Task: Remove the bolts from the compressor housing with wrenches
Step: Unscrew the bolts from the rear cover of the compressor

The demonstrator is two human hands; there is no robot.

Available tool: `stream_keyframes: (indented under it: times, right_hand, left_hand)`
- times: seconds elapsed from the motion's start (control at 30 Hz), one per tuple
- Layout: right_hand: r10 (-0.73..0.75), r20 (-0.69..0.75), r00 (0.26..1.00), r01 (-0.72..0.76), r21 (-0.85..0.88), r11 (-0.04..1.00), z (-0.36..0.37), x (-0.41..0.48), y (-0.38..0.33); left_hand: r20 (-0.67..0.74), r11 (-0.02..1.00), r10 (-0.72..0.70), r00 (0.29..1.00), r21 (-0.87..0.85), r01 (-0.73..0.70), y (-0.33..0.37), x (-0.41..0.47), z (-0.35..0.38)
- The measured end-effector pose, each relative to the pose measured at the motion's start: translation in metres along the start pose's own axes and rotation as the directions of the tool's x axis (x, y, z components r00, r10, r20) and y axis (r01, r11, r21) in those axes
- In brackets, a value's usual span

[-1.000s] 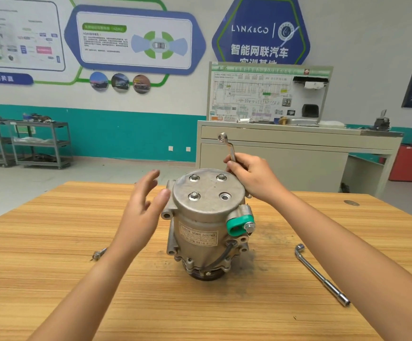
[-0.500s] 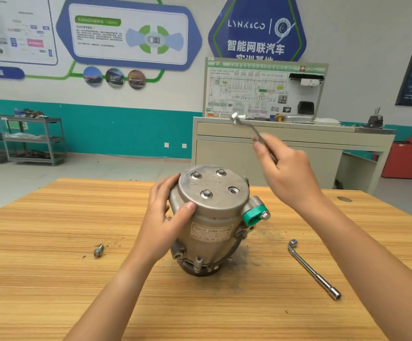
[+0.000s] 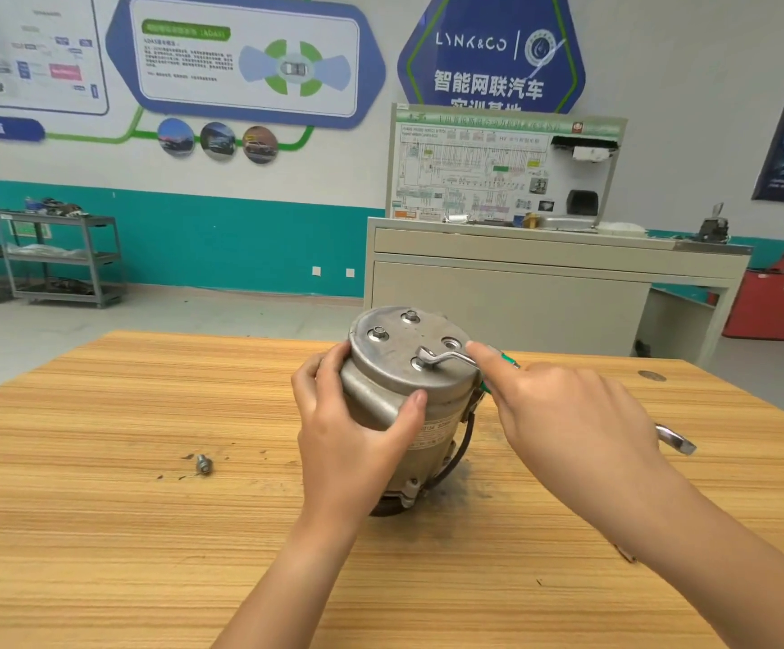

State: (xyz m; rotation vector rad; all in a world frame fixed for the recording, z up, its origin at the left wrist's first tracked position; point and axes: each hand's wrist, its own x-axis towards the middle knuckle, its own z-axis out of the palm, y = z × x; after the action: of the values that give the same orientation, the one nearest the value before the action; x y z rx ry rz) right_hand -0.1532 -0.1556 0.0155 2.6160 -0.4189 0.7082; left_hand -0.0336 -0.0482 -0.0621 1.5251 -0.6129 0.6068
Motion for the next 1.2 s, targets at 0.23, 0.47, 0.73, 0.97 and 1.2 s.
stream_keyframes:
  times: [0.23,0.47,0.73,0.97,1.2]
  right_hand:
    - [-0.099,0.066,0.993,0.103,-0.073,0.992,-0.008,-0.007,-0.025]
    - [-0.16,-0.404,0.901,0.203,0.065,0.977,0.023,0.004,0.018]
    - [-0.297,-0.141,0.944,0.306,0.044,0.951,0.036,0.094,0.038]
    - [-0.583,-0.148,0.798,0.58,-0.07,0.812,0.026,0.149,0.0]
    - [-0.302,-0.636,0.71,0.404,0.017,0.914,0.013,0.126,0.012]
  left_hand:
    - [0.054,0.999,-0.051,0.997,-0.006,0.051,0.003,-0.002,-0.001]
    - [0.133,0.998,-0.043,0.99,-0.037,0.049,-0.005,0.009,-0.01]
    - [0.276,0.993,-0.022,0.961,-0.103,0.052,-0.007,0.032,-0.017]
    - [0.322,0.99,-0.019,0.946,-0.123,0.062,-0.01,0.038,-0.026]
    - [0.276,0.994,-0.019,0.961,-0.1,0.048,-0.011,0.031,-0.028]
